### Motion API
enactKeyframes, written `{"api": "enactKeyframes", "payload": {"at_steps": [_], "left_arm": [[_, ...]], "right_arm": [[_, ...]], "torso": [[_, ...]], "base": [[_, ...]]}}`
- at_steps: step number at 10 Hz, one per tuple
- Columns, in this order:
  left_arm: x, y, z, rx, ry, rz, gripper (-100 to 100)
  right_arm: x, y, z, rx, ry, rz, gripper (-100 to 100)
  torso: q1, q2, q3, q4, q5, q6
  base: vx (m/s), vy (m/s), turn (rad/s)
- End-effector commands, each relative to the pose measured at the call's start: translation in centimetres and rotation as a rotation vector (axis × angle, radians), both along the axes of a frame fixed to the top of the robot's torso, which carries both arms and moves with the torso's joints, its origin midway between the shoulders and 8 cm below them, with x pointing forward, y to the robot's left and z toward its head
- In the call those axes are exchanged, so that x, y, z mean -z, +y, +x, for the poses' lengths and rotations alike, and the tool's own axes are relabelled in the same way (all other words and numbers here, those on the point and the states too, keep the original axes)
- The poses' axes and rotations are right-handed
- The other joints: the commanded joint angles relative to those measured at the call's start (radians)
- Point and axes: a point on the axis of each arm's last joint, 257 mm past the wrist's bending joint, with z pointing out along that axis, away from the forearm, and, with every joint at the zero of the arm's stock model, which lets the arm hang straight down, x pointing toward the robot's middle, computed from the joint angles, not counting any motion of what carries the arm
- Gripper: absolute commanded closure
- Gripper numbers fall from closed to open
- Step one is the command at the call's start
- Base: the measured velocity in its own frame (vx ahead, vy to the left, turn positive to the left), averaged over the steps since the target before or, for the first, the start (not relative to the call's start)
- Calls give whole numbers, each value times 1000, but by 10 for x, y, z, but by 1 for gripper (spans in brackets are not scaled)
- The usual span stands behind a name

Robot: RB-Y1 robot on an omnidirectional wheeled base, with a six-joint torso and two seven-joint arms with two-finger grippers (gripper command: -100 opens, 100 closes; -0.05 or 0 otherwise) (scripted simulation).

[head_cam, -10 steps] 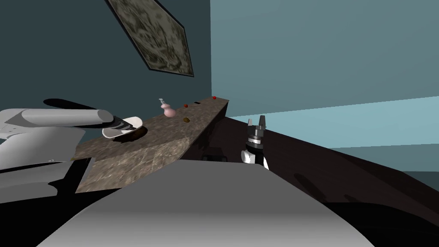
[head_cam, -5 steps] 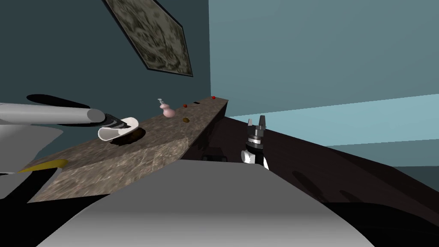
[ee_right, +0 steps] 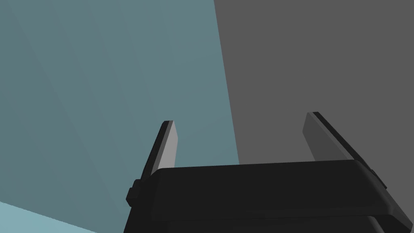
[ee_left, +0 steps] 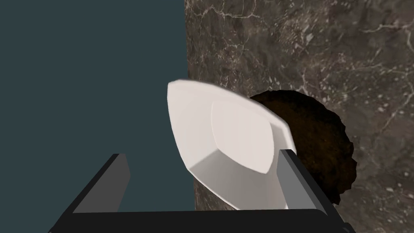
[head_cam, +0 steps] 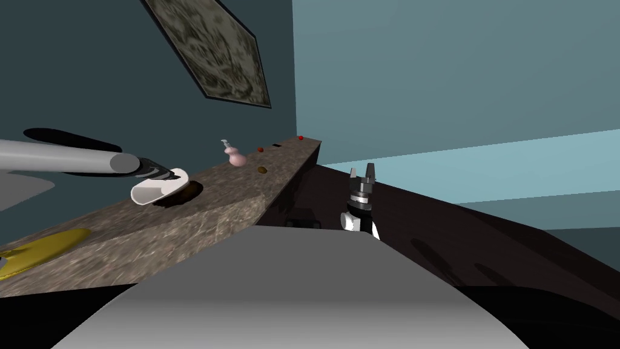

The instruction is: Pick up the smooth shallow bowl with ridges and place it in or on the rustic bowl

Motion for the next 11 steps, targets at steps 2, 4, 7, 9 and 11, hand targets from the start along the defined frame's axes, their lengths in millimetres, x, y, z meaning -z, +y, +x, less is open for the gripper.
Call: {"api": "enactKeyframes", "payload": {"at_steps": [2, 4, 7, 9, 11], "left_arm": [[0, -2, -3, 5, 8, 2, -100], [-2, -6, 0, 17, 6, -3, -100], [2, -10, -5, 9, 16, -23, -100], [-2, -9, -10, -18, 16, -41, -100], [8, -12, -18, -27, 35, -53, -100]], "right_arm": [[0, 0, 0, 0, 0, 0, 0], [0, 0, 0, 0, 0, 0, 0], [0, 0, 0, 0, 0, 0, 0], [0, 0, 0, 0, 0, 0, 0], [0, 0, 0, 0, 0, 0, 0]], "torso": [[0, 0, 0, 0, 0, 0], [0, 0, 0, 0, 0, 0], [0, 0, 0, 0, 0, 0], [0, 0, 0, 0, 0, 0], [0, 0, 0, 0, 0, 1]], "base": [[-15, 15, -50], [-7, 9, -41], [-10, 13, -38], [-10, 13, -16], [-13, 15, -59]]}}
